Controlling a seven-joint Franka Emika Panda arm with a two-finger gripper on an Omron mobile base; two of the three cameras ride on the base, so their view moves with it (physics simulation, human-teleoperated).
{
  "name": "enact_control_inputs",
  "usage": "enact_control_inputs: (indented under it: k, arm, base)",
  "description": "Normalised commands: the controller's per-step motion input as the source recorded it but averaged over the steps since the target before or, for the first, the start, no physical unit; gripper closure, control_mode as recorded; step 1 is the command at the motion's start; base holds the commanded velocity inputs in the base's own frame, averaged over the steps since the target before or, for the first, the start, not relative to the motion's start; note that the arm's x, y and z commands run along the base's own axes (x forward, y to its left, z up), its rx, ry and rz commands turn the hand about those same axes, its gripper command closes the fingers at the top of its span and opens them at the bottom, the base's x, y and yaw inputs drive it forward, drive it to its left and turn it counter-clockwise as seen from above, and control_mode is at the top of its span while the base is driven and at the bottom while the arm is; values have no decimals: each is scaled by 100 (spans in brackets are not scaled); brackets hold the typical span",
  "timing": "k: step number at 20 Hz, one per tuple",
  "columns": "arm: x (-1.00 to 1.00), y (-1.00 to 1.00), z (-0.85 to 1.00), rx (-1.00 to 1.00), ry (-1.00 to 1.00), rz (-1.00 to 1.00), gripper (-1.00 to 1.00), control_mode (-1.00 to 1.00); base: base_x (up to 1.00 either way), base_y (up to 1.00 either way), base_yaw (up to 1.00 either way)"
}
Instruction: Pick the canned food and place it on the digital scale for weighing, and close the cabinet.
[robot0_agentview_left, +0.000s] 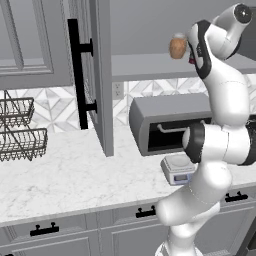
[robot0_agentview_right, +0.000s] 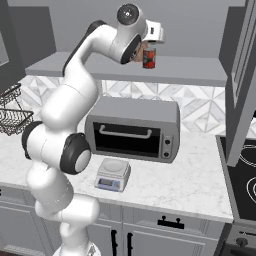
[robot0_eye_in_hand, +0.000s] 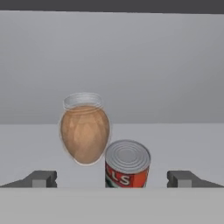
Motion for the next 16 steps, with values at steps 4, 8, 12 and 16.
enact_control_inputs:
  k: [4,8,12,16]
  arm:
    - [29,0,-33,0,0,0,-100,-100]
    - [33,-12,-22,0,0,0,-100,-100]
    - [9,-26,-33,0,0,0,-100,-100]
    - [15,-1,-35,0,0,0,-100,-100]
  base:
    - [0,0,0]
    - [0,0,0]
    - [0,0,0]
    - [0,0,0]
